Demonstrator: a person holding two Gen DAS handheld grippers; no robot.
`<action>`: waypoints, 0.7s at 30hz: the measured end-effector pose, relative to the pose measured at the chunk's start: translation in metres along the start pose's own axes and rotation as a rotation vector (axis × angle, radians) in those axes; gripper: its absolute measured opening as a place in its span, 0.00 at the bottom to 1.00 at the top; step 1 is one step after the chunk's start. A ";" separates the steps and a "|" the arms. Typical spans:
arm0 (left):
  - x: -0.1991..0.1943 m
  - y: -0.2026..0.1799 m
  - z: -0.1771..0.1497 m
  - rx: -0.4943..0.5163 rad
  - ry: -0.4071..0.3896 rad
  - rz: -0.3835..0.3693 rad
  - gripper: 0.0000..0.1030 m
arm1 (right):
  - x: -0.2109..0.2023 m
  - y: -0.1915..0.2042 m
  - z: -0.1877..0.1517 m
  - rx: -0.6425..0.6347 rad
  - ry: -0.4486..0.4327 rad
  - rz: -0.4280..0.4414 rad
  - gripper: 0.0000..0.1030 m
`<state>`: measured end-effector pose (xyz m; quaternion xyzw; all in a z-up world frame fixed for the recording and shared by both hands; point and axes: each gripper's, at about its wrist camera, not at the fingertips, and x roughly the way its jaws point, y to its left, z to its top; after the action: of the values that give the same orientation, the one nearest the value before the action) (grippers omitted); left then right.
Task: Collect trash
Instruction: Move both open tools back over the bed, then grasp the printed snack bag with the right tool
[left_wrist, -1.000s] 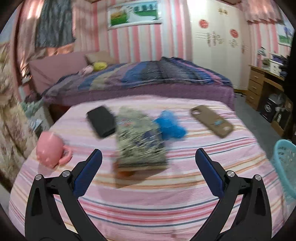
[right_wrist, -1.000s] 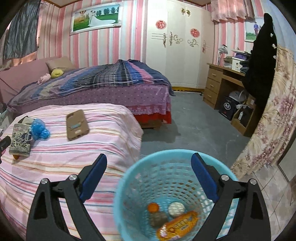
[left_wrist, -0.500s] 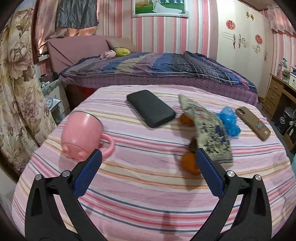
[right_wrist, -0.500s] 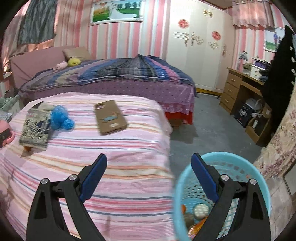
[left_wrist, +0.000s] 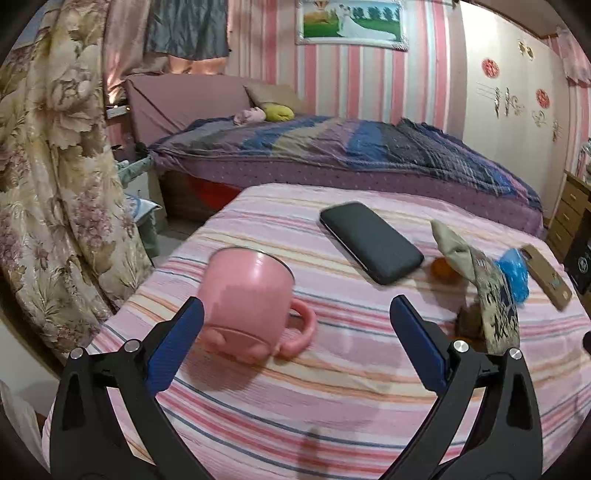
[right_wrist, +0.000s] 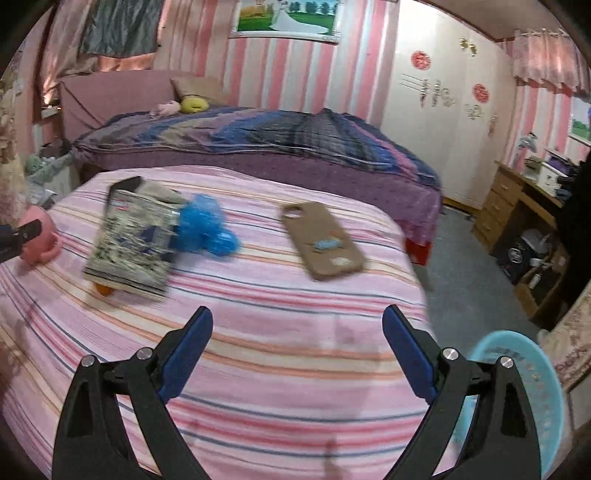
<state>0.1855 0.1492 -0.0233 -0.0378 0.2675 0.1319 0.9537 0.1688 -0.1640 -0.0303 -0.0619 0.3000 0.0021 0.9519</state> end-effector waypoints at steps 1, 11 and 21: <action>-0.001 0.001 0.001 -0.003 -0.009 -0.002 0.95 | 0.005 0.008 0.002 0.013 0.014 0.031 0.89; 0.010 0.007 0.010 -0.012 0.039 -0.003 0.95 | 0.021 0.050 0.017 0.009 0.053 0.128 0.89; 0.015 0.021 0.011 -0.028 0.056 0.074 0.95 | 0.043 0.104 0.033 -0.045 0.071 0.190 0.89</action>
<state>0.1977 0.1747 -0.0222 -0.0449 0.2935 0.1695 0.9397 0.2182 -0.0587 -0.0403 -0.0544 0.3379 0.0970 0.9346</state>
